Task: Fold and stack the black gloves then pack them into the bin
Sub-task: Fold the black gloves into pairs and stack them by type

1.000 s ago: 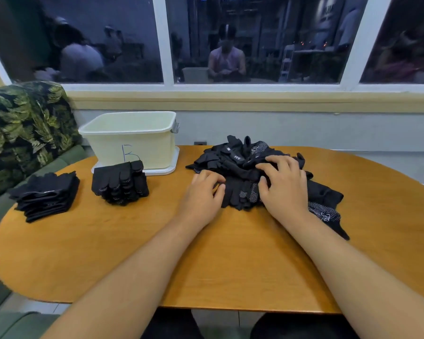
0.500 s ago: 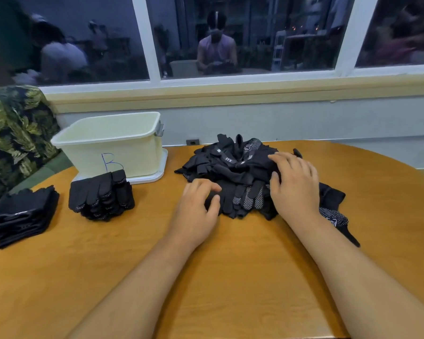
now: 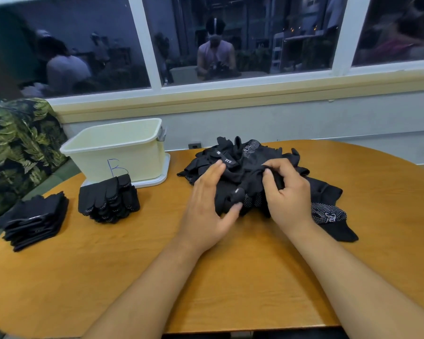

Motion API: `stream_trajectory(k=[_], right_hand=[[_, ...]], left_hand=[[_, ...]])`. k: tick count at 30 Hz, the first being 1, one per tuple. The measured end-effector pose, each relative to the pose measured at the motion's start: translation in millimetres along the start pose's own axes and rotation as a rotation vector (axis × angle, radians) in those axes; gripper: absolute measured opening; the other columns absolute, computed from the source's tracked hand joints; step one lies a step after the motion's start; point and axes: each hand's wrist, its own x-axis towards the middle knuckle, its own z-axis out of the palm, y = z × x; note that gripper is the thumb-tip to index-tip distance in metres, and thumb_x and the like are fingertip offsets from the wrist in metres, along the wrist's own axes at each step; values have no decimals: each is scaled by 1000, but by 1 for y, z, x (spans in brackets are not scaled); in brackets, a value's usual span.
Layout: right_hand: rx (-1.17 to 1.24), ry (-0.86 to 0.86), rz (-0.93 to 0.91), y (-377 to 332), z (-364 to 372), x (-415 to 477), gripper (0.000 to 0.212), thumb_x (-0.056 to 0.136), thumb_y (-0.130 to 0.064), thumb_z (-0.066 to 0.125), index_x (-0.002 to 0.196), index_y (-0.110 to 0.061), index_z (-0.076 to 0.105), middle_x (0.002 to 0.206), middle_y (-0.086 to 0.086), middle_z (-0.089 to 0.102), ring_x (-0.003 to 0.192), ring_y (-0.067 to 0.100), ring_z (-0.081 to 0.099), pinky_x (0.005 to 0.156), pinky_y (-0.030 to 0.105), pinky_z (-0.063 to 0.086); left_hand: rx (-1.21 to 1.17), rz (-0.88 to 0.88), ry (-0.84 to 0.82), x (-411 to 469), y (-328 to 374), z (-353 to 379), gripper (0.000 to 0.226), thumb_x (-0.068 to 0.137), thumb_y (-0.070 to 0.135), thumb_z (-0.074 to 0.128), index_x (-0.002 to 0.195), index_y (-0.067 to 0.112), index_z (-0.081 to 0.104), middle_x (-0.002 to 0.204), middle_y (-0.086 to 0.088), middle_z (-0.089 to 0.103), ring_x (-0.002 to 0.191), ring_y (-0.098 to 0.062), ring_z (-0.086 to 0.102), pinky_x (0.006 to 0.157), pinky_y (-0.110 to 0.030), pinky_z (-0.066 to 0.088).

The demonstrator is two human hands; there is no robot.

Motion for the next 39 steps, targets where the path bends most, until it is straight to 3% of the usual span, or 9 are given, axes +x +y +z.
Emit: stream_trajectory(k=[5, 11, 14, 18, 22, 25, 29, 32, 39], right_hand=[[299, -170, 192, -18, 6, -15, 23, 102, -10, 70, 102, -32, 75, 98, -17, 77, 99, 5, 73, 86, 18, 53], [398, -392, 410, -14, 8, -17, 10, 102, -31, 72, 102, -28, 81, 97, 8, 80, 99, 29, 74, 99, 50, 59], [382, -431, 434, -15, 5, -18, 25, 103, -44, 68, 102, -24, 81, 103, 2, 79, 104, 15, 73, 103, 43, 55], [418, -429, 439, -12, 6, -21, 22, 98, -51, 73, 105, -31, 78, 105, -6, 77, 108, 7, 71, 101, 37, 55], [434, -370, 477, -7, 6, -19, 33, 90, -35, 86, 120, -36, 73, 124, -13, 71, 100, 6, 73, 96, 30, 58], [421, -444, 462, -2, 3, -20, 43, 89, -17, 87, 124, -33, 70, 130, -12, 69, 95, 14, 79, 96, 34, 60], [261, -532, 325, -3, 5, -26, 39, 93, -11, 81, 124, -30, 70, 125, -12, 71, 95, 7, 77, 92, 26, 60], [96, -530, 185, 1, 10, -31, 32, 94, -12, 78, 120, -30, 73, 120, -17, 71, 97, -1, 73, 88, 19, 56], [-25, -449, 121, 14, 7, -28, 21, 94, -11, 79, 105, -30, 77, 109, -16, 70, 101, -1, 69, 86, 18, 54]], left_hand=[[-41, 133, 55, -6, 4, -2, 67, 95, 27, 82, 153, 13, 51, 152, 0, 54, 144, -16, 51, 116, -34, 46], [-188, -235, -30, -23, 7, -19, 19, 97, 33, 78, 114, 30, 70, 98, 15, 72, 94, -10, 70, 77, -26, 54], [-234, -389, -136, -28, 2, -24, 6, 100, 32, 74, 104, 33, 70, 92, 13, 73, 88, -7, 69, 75, -29, 56], [-193, -497, -108, -36, 1, -27, 34, 102, 39, 69, 74, 21, 61, 63, 8, 56, 61, -9, 53, 57, -25, 41], [-135, -550, -187, -45, 1, -32, 65, 103, 62, 51, 67, 8, 58, 62, -12, 58, 62, -33, 53, 58, -45, 43], [-31, -587, -223, -51, 3, -34, 64, 104, 55, 51, 55, 17, 38, 50, 1, 37, 51, -22, 35, 55, -40, 30], [82, -566, -257, -55, 4, -34, 47, 101, 47, 57, 66, 15, 50, 54, 5, 44, 52, -14, 42, 55, -36, 36], [77, -553, -205, -54, 9, -34, 8, 99, 34, 62, 93, 31, 58, 75, 6, 60, 67, -11, 56, 64, -39, 50], [50, -574, -159, -54, 5, -31, 26, 107, 27, 60, 127, 38, 49, 87, 9, 65, 76, -3, 64, 70, -37, 58]])
